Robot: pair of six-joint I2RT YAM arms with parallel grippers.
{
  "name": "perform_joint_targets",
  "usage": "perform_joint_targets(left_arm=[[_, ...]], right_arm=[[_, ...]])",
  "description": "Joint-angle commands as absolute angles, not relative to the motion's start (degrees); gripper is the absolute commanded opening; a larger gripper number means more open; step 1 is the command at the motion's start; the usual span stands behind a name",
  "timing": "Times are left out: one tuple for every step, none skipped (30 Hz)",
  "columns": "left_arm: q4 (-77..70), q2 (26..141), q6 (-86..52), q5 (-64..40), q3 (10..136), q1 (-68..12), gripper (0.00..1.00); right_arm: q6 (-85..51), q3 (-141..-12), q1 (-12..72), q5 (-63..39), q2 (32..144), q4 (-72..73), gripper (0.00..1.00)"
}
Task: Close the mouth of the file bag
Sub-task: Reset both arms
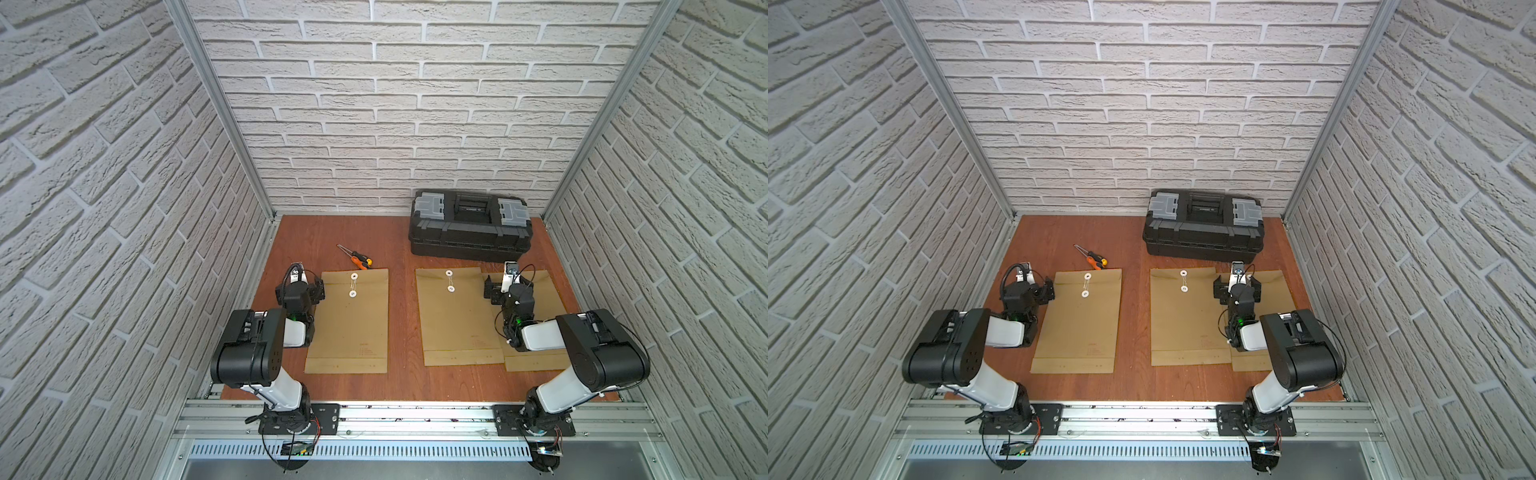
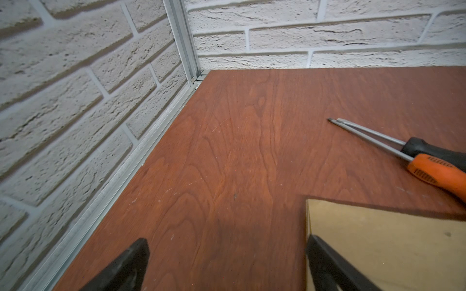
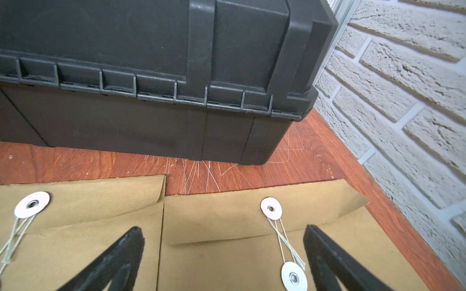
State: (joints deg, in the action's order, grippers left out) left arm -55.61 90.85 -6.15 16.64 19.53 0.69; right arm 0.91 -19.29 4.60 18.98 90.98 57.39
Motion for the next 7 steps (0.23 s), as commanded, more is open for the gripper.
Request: perform_joint_targets(left_arm=[[-57.4, 90.76, -6.5, 16.78, 20.3, 1.18, 0.98], [-57.39, 90.79, -6.53, 16.79, 20.3, 1.19, 0.98], [-57.4, 90.81, -6.52, 16.79, 20.3, 1.2, 0.98], [-57.5, 90.79, -6.56, 16.77, 20.3, 1.17, 0.98], [-57.58, 90.74, -6.55, 16.72, 20.22, 1.23, 0.98], [-57.5, 90.74, -6.67, 16.47, 20.22, 1.36, 0.98], [-57.52, 90.74, -6.66, 16.26, 20.21, 1.47, 0.98]], right_arm=[[1.04, -19.51, 4.39, 18.79, 89.87, 59.06, 1.0], [1.02, -19.46, 4.39, 18.79, 89.88, 59.08, 1.0], [1.05, -19.44, 4.39, 18.8, 89.89, 59.07, 1.0], [1.05, -19.47, 4.39, 18.76, 89.89, 59.07, 1.0], [0.98, -19.51, 4.39, 18.8, 89.85, 59.06, 1.0], [1.05, -19.51, 4.39, 18.79, 89.89, 59.06, 1.0], [1.01, -19.49, 4.39, 18.76, 89.91, 59.07, 1.0]])
